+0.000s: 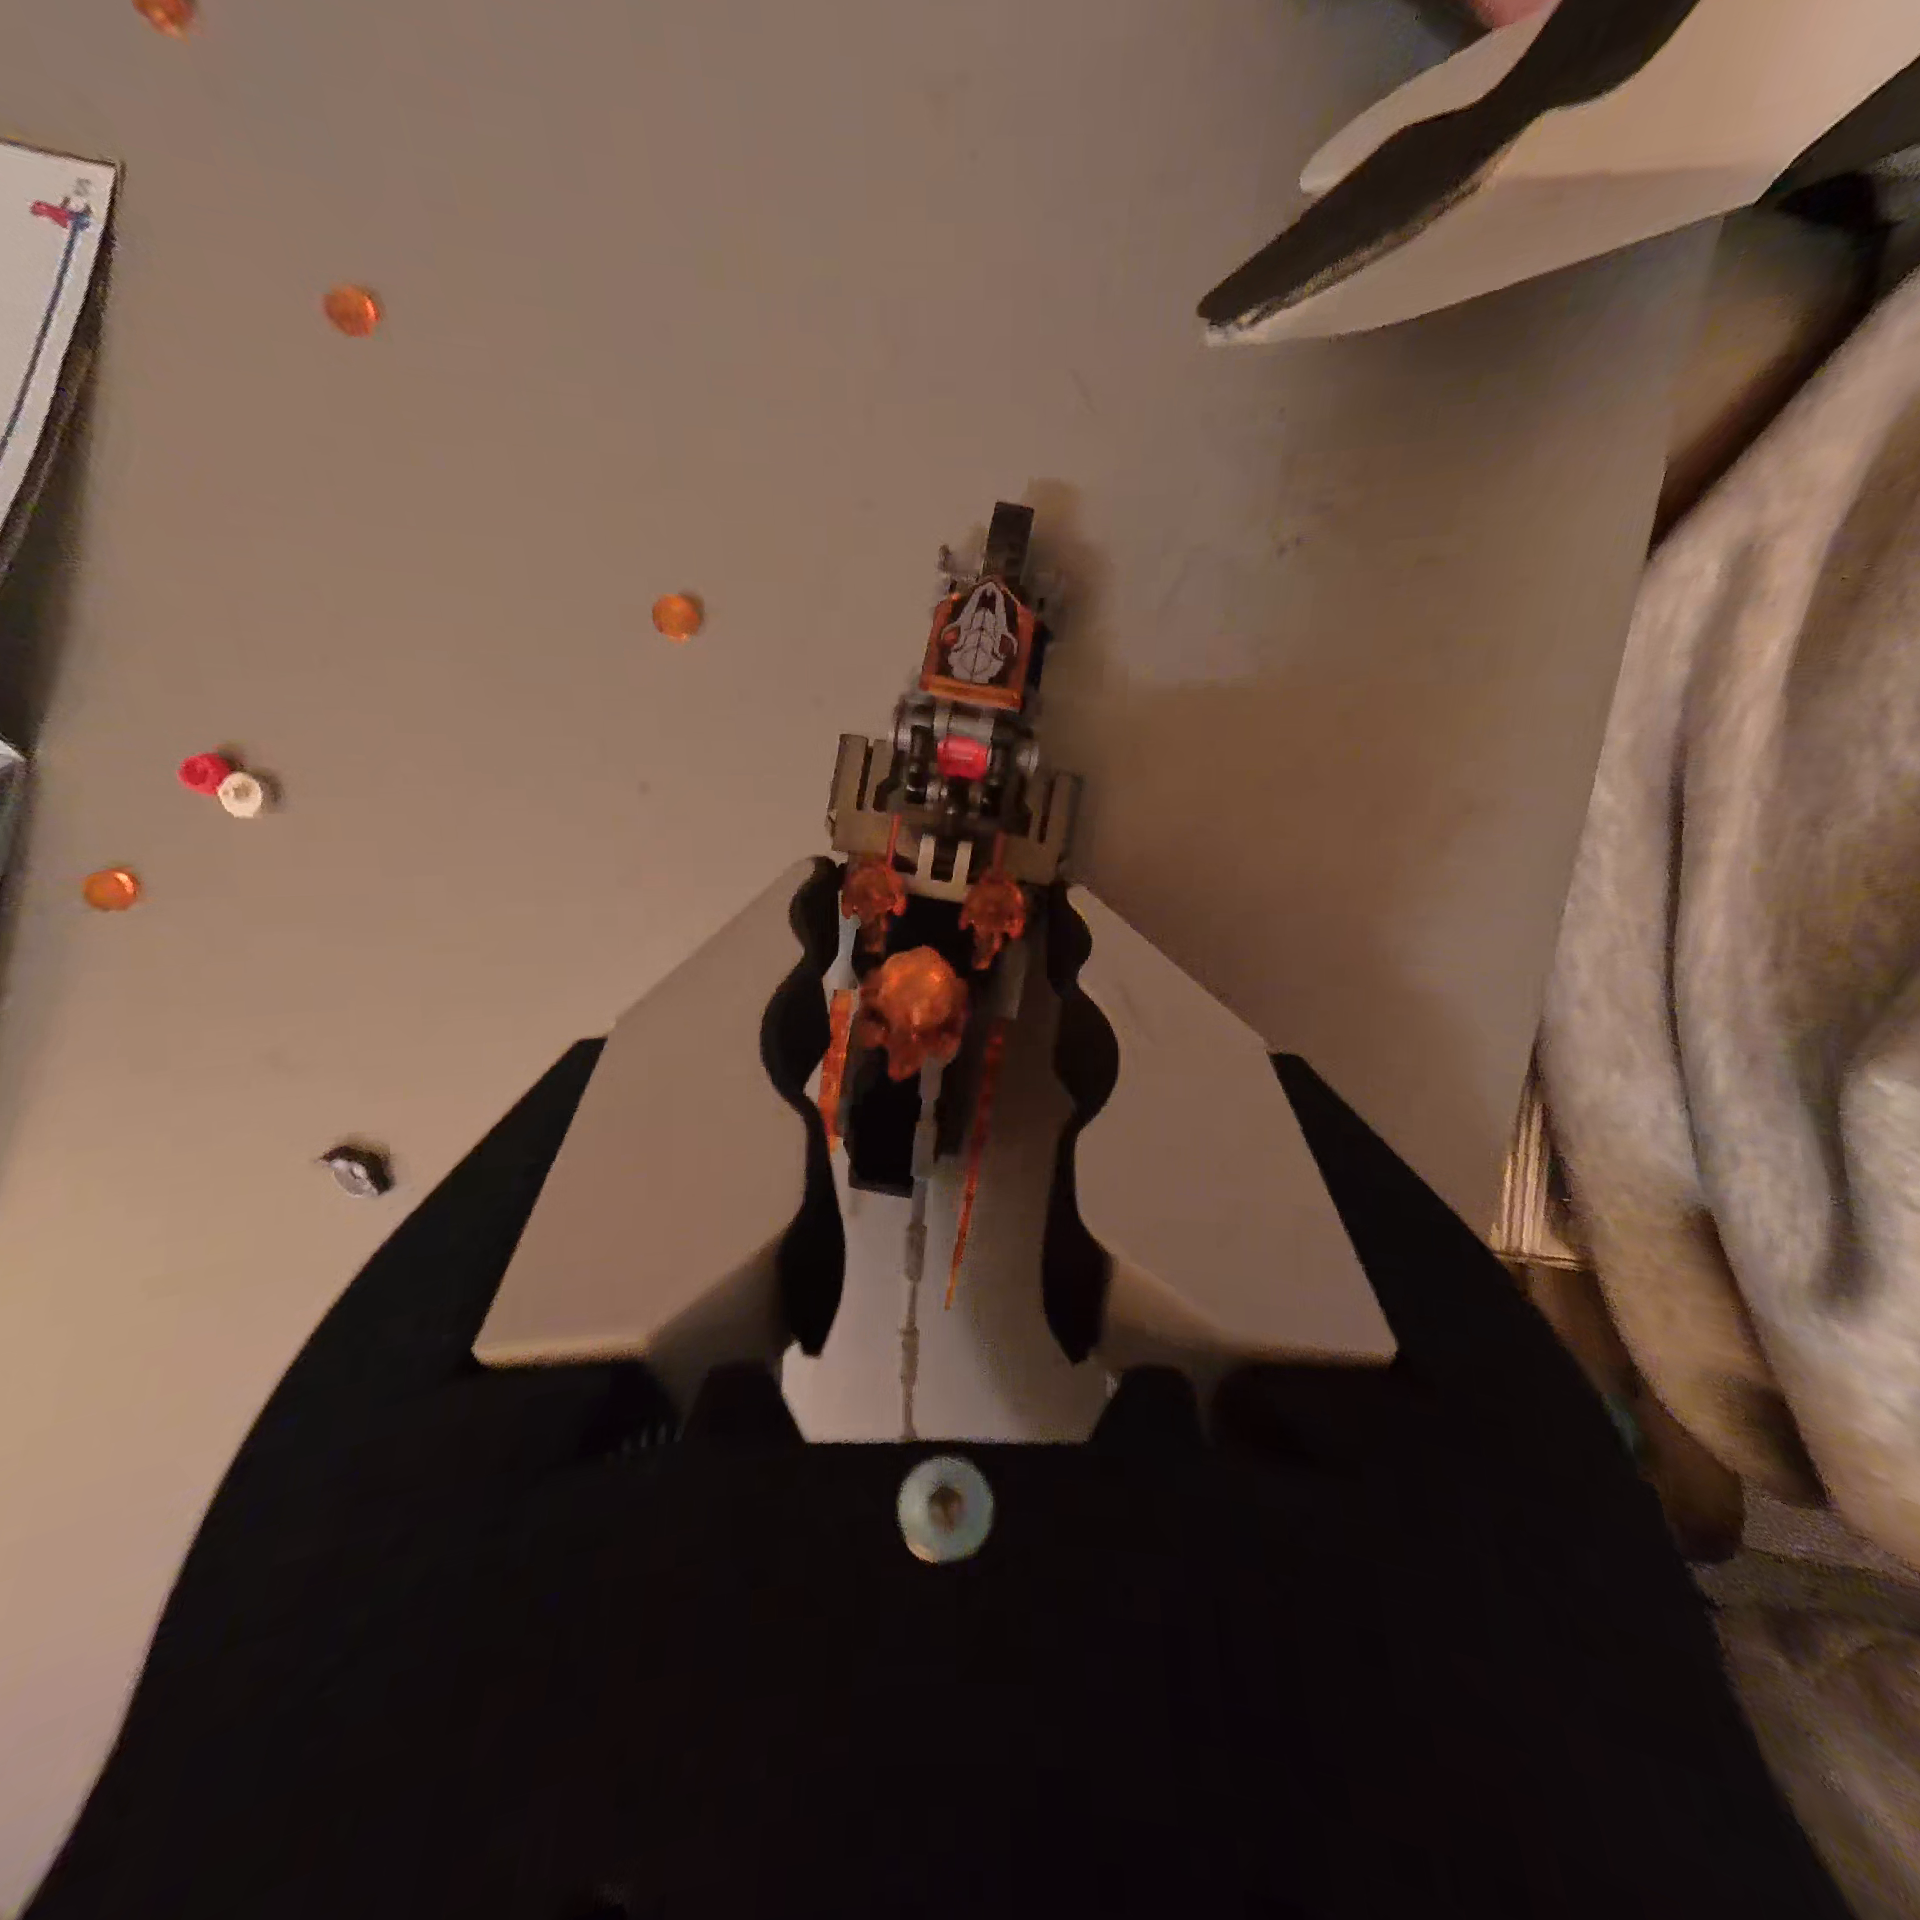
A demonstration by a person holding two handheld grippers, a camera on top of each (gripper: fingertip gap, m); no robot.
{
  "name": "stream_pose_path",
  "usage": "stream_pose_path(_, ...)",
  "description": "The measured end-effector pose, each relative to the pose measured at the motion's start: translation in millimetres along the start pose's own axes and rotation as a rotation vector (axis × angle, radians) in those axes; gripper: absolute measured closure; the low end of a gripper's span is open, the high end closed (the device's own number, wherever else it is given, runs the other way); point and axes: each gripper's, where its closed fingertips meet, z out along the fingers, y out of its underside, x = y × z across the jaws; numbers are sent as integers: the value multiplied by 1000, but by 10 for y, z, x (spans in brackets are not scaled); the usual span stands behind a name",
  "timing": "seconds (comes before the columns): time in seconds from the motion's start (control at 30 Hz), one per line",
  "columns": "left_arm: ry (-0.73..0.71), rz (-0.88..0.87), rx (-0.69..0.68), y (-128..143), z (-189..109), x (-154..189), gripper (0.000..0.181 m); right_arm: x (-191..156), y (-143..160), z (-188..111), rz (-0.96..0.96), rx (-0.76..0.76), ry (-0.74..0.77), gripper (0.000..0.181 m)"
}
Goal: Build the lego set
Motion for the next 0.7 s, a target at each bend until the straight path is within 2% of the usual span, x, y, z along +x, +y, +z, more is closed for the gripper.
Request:
stream_pose_path(0.17,32,-64,44,55,-41,-29,143,-177,84,55,-147,-64,-36,137)
stream_pose_path(0.27,0,-105,84,37,-46,-109,143,-345,144,96,-279,-108,-72,136)
stream_pose_path(0.47,-74,-162,285,-271,-156,-246,144,-500,200,118,-459,-149,-89,137)
stream_pose_path(0.53,-64,-195,407,-465,-257,-239,144,-436,138,111,-440,-129,-48,139)
stream_pose_path(0.6,-23,-249,558,-660,-392,-225,144,-253,53,83,-336,-99,25,140)
stream_pose_path(0.7,152,-327,751,-864,-542,-107,144,78,-61,-18,-114,-27,126,142)
